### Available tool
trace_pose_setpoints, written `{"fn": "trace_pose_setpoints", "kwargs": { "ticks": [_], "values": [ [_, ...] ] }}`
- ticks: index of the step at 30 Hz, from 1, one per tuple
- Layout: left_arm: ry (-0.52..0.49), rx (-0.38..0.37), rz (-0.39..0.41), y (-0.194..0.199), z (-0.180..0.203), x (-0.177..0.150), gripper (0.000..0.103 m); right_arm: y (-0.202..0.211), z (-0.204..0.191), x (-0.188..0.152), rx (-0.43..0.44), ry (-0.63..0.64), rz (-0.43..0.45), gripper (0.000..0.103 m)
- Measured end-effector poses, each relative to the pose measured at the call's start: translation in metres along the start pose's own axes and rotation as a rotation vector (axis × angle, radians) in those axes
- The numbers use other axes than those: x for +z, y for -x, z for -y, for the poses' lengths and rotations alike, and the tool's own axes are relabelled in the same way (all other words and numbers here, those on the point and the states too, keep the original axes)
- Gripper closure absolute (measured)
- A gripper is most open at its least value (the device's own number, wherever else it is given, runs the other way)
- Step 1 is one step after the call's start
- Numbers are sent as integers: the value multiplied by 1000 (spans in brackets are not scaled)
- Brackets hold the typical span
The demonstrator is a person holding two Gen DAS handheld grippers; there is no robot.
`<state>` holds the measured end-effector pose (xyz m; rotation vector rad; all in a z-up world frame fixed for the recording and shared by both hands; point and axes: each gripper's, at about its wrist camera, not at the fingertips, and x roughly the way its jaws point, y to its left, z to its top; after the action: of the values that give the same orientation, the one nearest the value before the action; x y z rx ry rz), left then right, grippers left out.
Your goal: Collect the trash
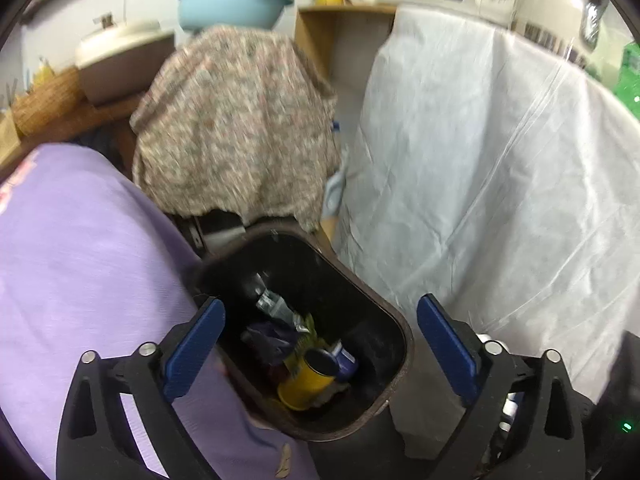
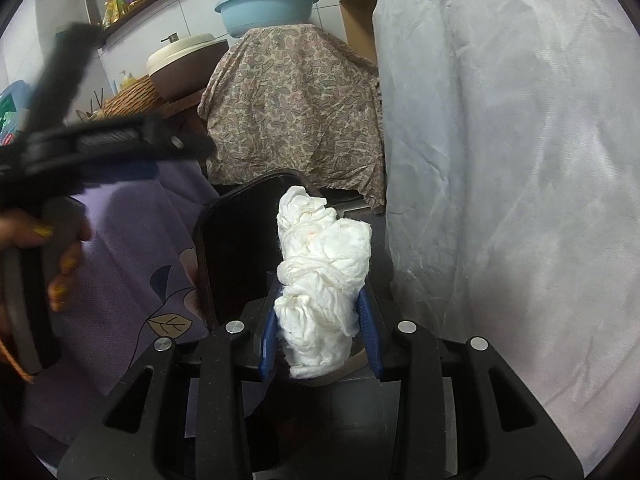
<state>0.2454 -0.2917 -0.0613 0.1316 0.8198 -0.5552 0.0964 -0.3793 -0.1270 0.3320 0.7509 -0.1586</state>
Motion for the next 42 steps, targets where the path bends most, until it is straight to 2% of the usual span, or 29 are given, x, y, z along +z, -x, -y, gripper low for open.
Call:
{"fn": "trace_pose_setpoints", "kwargs": {
  "ticks": [6, 8, 15, 17, 18, 19, 22, 28, 32, 36, 39, 42],
  "values": [
    [10, 24, 80, 47, -14, -11, 6, -30, -20, 3, 36, 38, -50, 67],
    [3, 53, 115, 63, -19, -17, 6, -44, -30, 7, 50, 57, -65, 67],
    [-11, 105, 156, 98, -33, -34, 6, -89, -55, 26, 53, 102, -91, 65],
    [-7, 123, 166, 107, -38, -39, 6, -106, -62, 31, 40, 121, -109, 48],
    [-1, 128, 167, 110, -41, -41, 6, -110, -63, 31, 32, 125, -108, 34],
    [7, 132, 167, 113, -44, -44, 6, -116, -66, 31, 10, 132, -105, 24],
    [25, 145, 180, 122, -53, -51, 6, -119, -72, 27, -5, 150, -110, 23],
    [29, 164, 199, 138, -63, -66, 6, -96, -79, 16, -17, 171, -103, 23],
    [31, 166, 225, 154, -70, -76, 6, -63, -75, 15, -9, 136, -67, 23],
    [38, 168, 292, 180, -80, -91, 6, -16, -79, 19, 11, 121, 13, 22],
    [46, 184, 333, 197, -87, -103, 6, 26, -91, 22, 24, 135, 102, 12],
    [59, 202, 373, 215, -93, -115, 6, 67, -108, 21, 63, 162, 181, 11]
  ]
}}
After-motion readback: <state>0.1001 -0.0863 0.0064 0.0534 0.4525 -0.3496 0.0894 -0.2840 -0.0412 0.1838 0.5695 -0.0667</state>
